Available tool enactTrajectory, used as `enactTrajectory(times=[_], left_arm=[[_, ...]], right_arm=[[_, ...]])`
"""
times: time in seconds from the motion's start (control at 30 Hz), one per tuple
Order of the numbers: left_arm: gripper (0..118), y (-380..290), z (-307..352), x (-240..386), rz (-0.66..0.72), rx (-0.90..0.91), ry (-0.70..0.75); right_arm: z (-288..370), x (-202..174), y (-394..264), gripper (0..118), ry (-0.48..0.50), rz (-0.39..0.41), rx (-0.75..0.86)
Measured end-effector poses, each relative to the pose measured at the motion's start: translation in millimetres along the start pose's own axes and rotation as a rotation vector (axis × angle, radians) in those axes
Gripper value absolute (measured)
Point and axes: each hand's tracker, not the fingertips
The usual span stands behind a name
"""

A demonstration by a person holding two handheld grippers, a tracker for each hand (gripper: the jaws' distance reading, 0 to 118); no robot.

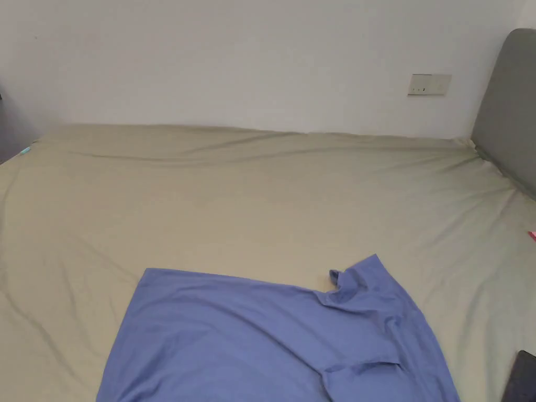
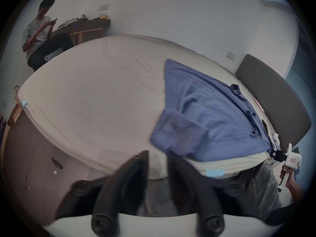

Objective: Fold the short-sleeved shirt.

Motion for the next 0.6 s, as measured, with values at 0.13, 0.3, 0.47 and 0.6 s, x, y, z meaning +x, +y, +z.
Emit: enactTrajectory(times=[0.13,0.3,0.47,0.6], left_arm=[[115,15,-3,17,-0.032,-0.009,-0.07],[115,40,16,41,-0.108,0.127,-0.045],[116,42,8,40,-0.154,0.088,0.042],[116,42,-12,18,-0.076,-0.026,0.022]], right_arm=[[26,8,8,90,-0.023,0.006,0.004],[85,-3,20,90,-0.08,-0.025,0.266],[101,-24,13,90,0.065,-0.085,0.319],[84,-37,10,90,0.057,-0.027,0.219]])
